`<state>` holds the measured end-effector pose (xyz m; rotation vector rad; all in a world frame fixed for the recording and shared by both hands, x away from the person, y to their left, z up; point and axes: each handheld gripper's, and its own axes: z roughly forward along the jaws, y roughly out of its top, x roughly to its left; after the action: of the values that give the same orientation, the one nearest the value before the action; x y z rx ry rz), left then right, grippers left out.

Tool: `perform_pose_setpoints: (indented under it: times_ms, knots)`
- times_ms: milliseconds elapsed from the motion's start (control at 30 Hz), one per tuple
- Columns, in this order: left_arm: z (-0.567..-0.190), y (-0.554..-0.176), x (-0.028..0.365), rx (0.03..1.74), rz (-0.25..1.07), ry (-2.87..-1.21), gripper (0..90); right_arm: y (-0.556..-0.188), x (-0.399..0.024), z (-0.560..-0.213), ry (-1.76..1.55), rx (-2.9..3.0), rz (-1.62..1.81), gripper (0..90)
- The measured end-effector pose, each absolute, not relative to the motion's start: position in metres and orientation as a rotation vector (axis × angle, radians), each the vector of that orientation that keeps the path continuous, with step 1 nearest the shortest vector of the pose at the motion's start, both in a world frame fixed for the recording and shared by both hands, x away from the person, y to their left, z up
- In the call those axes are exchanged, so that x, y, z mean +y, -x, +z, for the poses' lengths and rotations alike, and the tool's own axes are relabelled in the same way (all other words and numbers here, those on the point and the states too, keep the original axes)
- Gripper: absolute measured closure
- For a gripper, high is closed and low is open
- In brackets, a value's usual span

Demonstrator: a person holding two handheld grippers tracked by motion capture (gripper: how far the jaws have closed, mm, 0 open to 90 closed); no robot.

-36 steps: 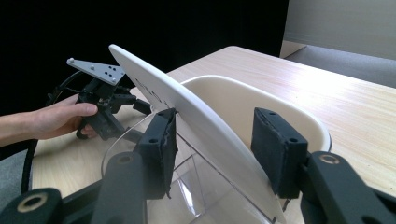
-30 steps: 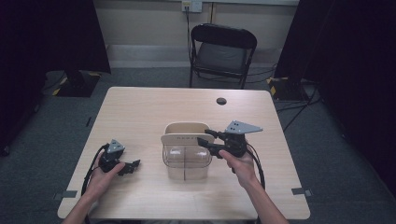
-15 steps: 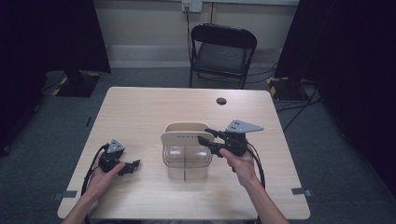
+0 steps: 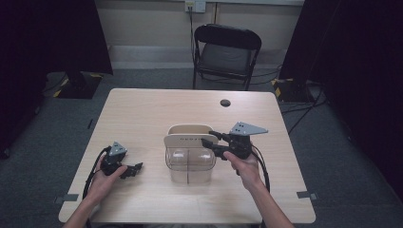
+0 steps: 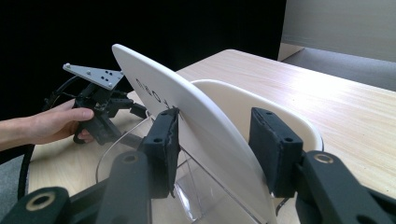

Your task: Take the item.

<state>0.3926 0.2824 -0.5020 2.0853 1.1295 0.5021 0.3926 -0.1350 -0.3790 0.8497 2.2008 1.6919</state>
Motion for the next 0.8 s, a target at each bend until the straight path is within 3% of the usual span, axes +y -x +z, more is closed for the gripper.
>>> perform_pose_setpoints:
  times_ms: [800]
  knots:
    - [-0.5019, -0.3926, 0.2824, 1.129, 0.502, -2.085, 11.7, -0.3926, -0.1353, -0.3786, -0.859, 2.200, 1.687, 53.8]
